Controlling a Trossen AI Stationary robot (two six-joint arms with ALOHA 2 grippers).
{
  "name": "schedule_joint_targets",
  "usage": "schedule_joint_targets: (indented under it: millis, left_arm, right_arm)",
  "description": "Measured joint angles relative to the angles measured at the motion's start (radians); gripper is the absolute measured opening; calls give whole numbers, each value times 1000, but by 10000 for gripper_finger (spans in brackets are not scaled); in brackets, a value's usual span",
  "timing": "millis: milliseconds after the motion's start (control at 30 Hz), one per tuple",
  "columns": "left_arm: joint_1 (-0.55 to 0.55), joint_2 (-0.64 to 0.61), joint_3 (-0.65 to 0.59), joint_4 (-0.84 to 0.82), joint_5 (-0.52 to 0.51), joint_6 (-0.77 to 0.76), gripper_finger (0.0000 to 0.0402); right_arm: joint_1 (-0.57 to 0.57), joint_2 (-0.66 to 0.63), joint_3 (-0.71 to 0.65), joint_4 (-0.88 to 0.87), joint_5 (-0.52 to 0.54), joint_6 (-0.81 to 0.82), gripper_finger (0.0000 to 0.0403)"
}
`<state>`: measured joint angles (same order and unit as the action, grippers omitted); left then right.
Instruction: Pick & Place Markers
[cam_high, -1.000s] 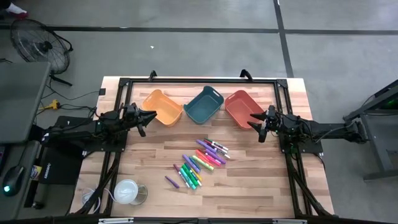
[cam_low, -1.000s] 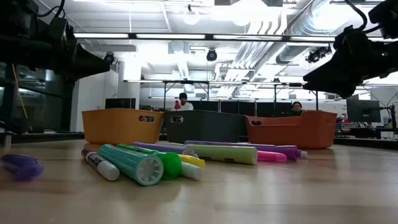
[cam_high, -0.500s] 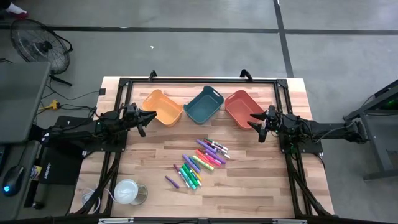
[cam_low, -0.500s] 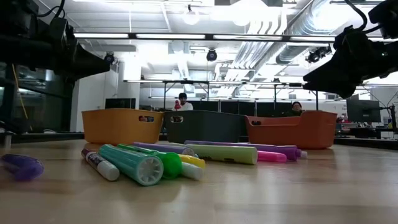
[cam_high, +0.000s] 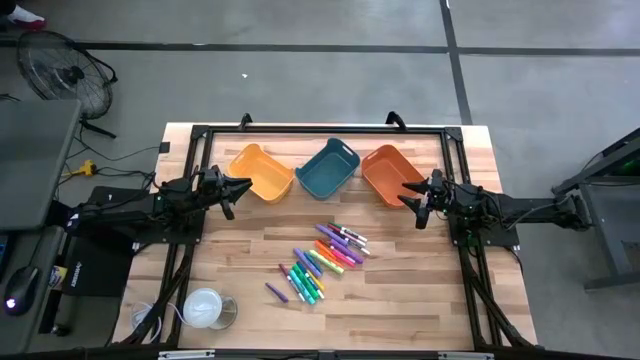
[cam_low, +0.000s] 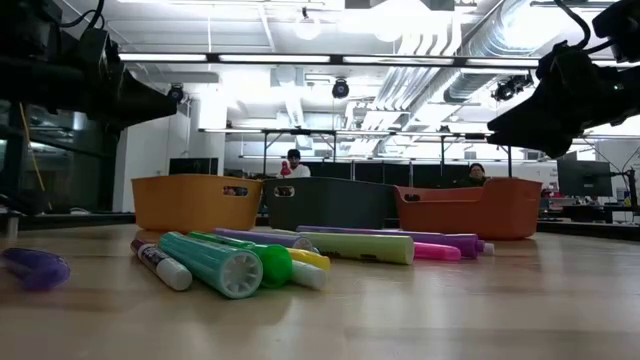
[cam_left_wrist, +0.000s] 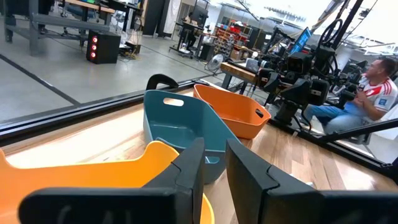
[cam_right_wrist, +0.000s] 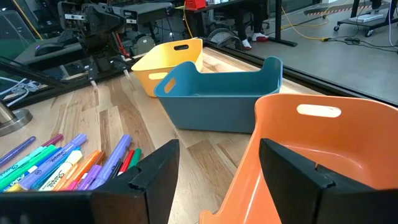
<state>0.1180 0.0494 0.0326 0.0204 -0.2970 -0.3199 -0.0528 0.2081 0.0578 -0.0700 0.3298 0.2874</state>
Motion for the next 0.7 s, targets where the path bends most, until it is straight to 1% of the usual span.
schedule_joint_targets:
  millis: [167, 300, 500, 700]
  left_arm:
    - [0, 0, 0, 0, 0, 0, 62]
    - [0, 0, 0, 0, 0, 0, 62]
    - [0, 0, 0, 0, 0, 0, 62]
    - [0, 0, 0, 0, 0, 0, 62]
  right_arm:
    - [1, 0, 5, 14, -6, 3, 211]
    - [1, 25, 65, -42, -49, 61, 211]
    - [1, 138, 196, -149, -53, 75, 211]
    - [1, 303, 365, -271, -53, 75, 211]
